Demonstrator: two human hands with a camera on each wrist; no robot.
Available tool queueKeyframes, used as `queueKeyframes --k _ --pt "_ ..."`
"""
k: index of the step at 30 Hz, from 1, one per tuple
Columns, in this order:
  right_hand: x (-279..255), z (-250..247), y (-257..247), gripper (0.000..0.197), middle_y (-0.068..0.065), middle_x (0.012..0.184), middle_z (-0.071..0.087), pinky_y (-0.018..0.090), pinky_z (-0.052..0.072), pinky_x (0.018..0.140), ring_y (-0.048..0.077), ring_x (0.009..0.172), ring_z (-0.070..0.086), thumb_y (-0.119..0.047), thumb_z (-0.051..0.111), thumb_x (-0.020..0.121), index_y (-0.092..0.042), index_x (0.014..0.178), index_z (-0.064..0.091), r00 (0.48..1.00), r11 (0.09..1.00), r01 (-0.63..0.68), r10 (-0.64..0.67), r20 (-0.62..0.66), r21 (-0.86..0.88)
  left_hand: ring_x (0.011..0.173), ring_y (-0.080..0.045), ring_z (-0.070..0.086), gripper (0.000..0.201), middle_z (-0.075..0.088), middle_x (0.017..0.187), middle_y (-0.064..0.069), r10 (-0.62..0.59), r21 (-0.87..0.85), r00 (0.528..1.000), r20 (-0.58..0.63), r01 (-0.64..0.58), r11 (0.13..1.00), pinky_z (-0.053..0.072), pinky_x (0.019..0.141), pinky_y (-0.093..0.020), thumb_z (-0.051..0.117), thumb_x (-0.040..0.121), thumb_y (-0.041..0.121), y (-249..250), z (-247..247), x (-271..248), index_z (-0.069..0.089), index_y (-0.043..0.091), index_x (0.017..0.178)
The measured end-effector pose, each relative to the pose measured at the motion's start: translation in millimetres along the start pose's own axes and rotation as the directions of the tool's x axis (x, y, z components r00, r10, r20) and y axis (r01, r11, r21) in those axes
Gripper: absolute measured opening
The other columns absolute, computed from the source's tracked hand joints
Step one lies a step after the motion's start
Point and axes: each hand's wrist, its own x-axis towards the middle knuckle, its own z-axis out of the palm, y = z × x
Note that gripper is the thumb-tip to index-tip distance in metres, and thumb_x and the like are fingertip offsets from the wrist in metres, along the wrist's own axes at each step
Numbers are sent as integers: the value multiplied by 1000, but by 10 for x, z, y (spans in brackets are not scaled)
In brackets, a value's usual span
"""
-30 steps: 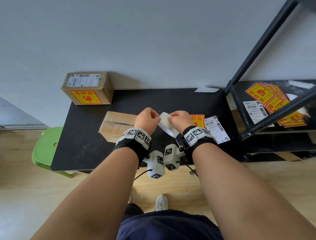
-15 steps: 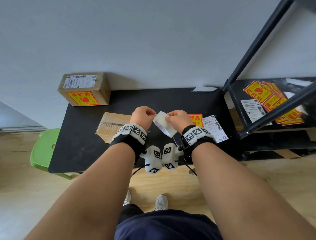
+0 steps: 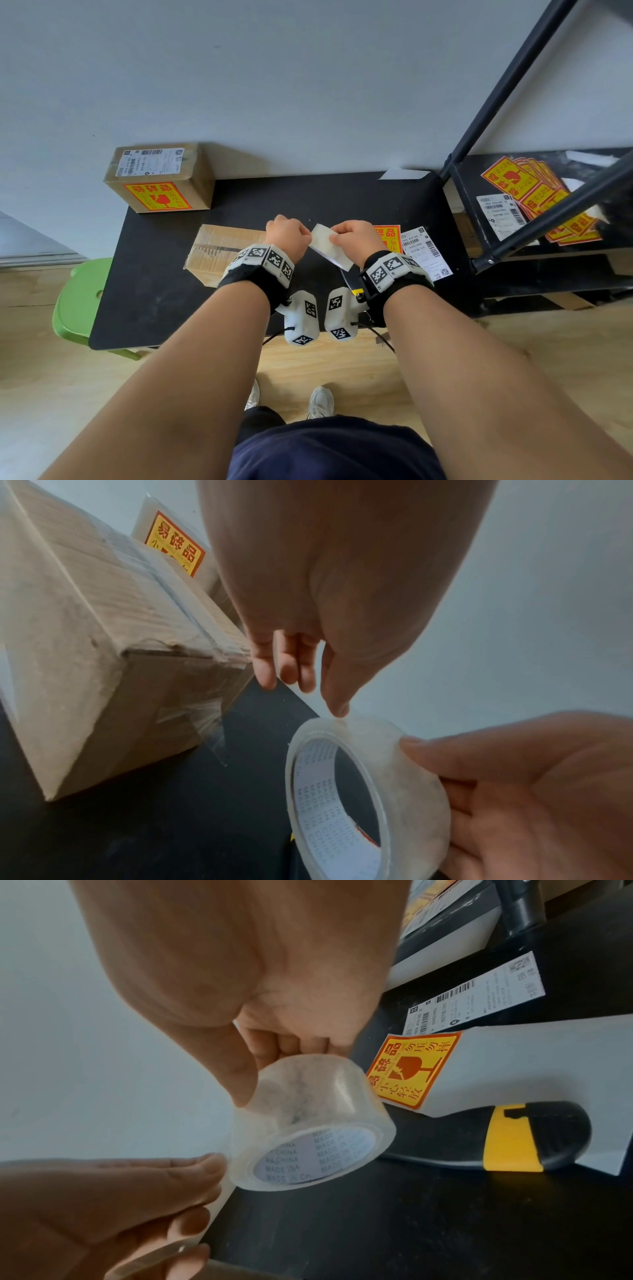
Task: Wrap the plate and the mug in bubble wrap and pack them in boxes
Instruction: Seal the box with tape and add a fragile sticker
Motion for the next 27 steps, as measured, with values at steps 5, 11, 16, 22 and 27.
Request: queueKeyframes --k 5,11,16,22,27 --pt "4 -30 116 22 3 108 64 34 51 89 18 98 60 -12 57 94 -10 114 65 999 999 -41 41 -9 20 93 -21 65 15 69 99 -3 13 -121 1000 -1 -13 993 57 84 -39 61 92 25 -39 52 9 72 15 93" --pt "56 -61 280 19 7 108 66 37 51 90 25 102 61 -1 57 87 -6 104 64 991 986 -85 68 -116 -146 95 -19 61 14 63 111 -2 49 -143 991 -126 -67 987 52 84 -33 57 92 26 -133 103 -11 68 22 100" --pt "23 -35 390 23 9 101 63 35 47 88 28 101 59 -8 46 94 -2 105 66 989 923 -115 74 -125 -367 111 -22 52 31 59 113 -6 117 -71 945 -304 -145 987 44 88 -30 41 96 9 -188 79 -37 68 15 110" --pt "89 97 443 30 12 110 64 36 48 94 28 107 59 -23 45 98 -5 112 65 994 851 -111 88 -69 -514 121 -24 41 32 56 120 -6 96 11 922 -374 -99 995 40 98 -36 40 95 5 -329 -28 -8 64 14 115" --pt "160 77 346 44 12 134 53 41 38 109 30 127 47 -32 37 102 -5 134 52 970 830 -196 241 18 -522 123 -25 40 32 54 126 -7 51 43 953 -299 -40 998 37 100 -37 43 94 8 -505 -122 -41 61 15 119"
